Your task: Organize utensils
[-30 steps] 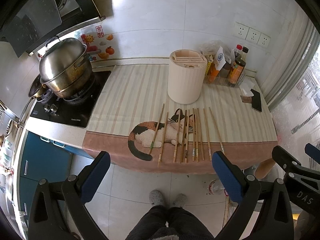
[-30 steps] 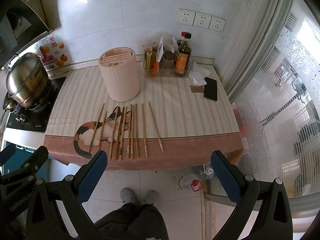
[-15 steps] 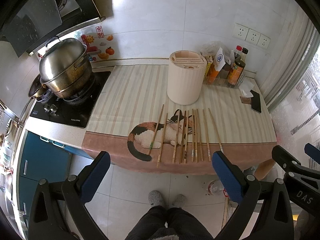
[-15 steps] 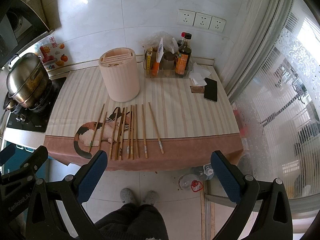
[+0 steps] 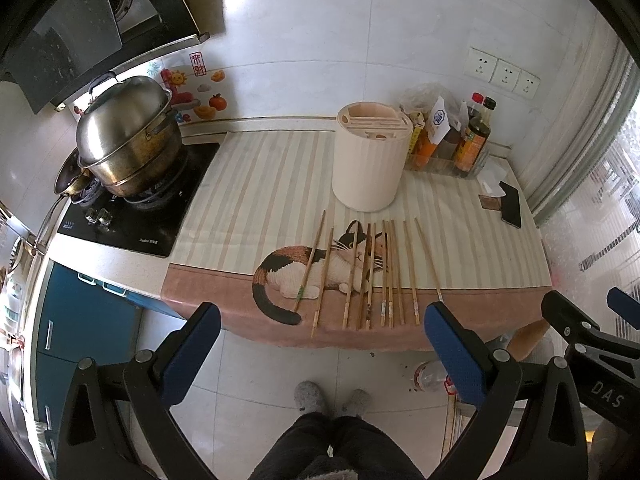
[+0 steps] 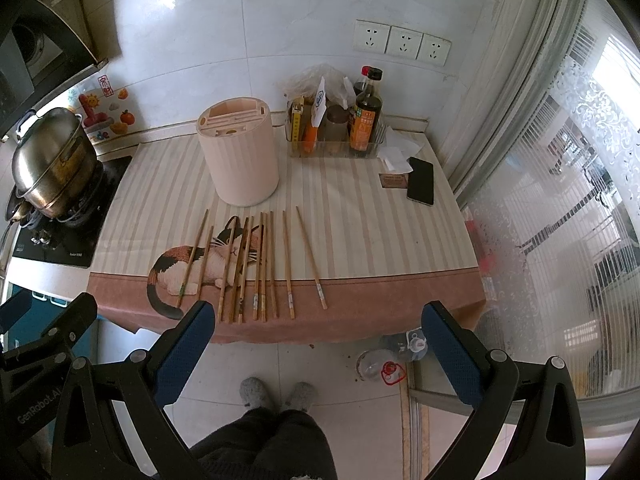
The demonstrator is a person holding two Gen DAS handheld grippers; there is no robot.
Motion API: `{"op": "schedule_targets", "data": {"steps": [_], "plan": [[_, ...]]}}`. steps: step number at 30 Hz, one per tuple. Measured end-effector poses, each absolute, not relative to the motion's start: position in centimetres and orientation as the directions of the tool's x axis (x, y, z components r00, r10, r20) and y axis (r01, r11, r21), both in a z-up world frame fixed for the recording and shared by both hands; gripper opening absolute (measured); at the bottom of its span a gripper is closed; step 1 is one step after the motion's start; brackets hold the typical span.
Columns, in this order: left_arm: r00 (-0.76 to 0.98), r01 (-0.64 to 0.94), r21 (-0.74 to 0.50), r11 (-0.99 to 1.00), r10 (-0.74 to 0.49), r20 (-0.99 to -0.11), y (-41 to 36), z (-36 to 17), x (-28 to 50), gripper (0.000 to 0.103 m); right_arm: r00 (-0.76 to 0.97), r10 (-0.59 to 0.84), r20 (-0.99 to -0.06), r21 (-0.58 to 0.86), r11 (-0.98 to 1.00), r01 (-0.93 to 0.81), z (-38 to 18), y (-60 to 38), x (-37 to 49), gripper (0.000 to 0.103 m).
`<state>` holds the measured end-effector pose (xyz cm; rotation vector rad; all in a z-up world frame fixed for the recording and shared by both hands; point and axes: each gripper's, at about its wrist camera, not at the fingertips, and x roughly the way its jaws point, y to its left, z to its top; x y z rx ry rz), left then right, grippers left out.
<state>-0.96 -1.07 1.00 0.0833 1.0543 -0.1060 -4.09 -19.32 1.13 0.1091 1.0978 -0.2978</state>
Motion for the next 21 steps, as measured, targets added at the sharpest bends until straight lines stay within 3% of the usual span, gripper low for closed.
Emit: {"op": "schedule_targets", "data": {"steps": [9, 15, 21], "plan": [[0.511, 0.057, 0.098, 0.994, 0.055, -0.858, -0.7, -2.7, 4.8, 0.103, 0.418, -0.208, -0.884, -0.065, 0.942, 0.329, -0.4, -20.6, -1.0, 0.103], [0.450, 0.068, 0.176, 0.982, 0.127, -0.884, 0.3, -9.5, 10.9, 0.103, 0.378, -0.262, -0.888, -0.105, 0.915, 0.388, -4.7, -22.4, 3.0, 0.103], [0.339, 0.131, 0.168, 0.977, 0.115, -0.934, 1.5, -16.8, 16.5, 0.103, 0.287, -0.323, -0.902, -0.183, 0.887, 0.423, -10.9, -23.7, 6.9, 0.103]]}}
